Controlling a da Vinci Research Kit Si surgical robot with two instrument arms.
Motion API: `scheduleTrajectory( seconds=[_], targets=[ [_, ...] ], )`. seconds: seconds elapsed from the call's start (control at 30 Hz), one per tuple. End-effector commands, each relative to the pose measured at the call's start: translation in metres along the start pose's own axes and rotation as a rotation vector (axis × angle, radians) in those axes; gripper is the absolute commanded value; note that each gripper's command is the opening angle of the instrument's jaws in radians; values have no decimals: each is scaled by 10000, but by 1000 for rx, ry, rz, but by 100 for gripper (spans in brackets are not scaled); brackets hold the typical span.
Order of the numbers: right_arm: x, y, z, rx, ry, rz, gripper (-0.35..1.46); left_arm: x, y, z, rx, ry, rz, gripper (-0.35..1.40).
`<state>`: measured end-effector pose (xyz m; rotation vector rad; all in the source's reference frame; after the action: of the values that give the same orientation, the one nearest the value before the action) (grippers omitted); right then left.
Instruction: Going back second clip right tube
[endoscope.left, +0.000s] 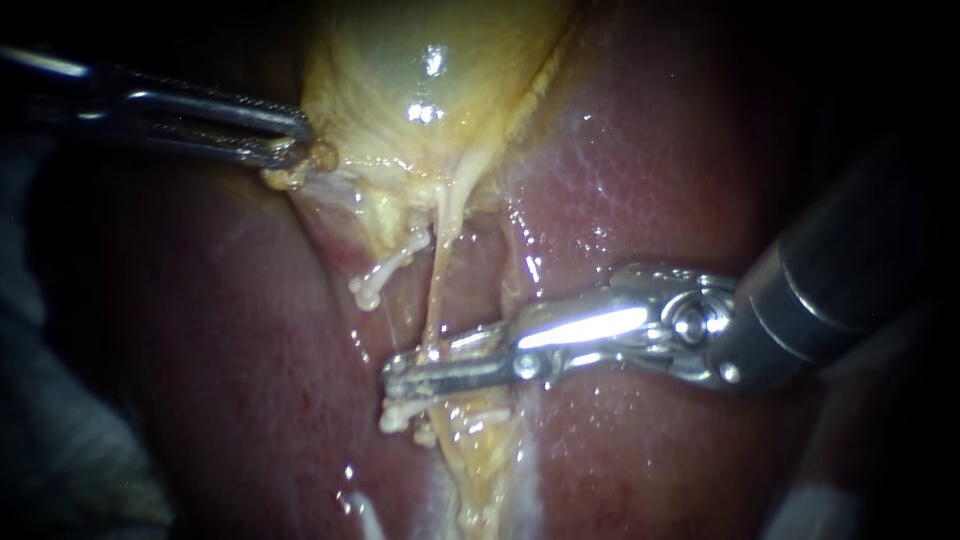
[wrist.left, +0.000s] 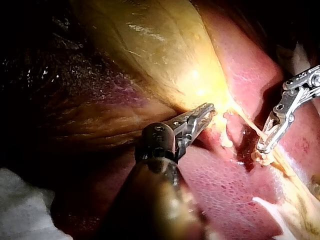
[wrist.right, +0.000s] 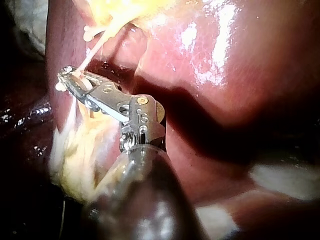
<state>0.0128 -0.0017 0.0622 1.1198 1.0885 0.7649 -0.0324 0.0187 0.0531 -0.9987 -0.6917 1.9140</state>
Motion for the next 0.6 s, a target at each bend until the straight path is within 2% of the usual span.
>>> scheduleTrajectory(
  seconds=[0.03,0.07,0.17,0.37,0.47,0.6],
  targets=[
    [-1,1,1,3,2,-11,-15,0,0,0,0,0,0,-35],
    [-2,3,3,3,2,-30,4,0,0,0,0,0,0,-35],
    [-6,10,9,-1,2,-40,33,-1,0,0,0,0,0,-35],
    [-17,32,12,-12,1,-75,44,-1,0,1,0,0,1,-35],
    [-16,41,8,-42,4,-111,45,-1,-1,1,0,0,1,-35],
    [-15,48,0,-87,-8,-146,47,-1,-1,1,0,0,1,-35]
  ],
)
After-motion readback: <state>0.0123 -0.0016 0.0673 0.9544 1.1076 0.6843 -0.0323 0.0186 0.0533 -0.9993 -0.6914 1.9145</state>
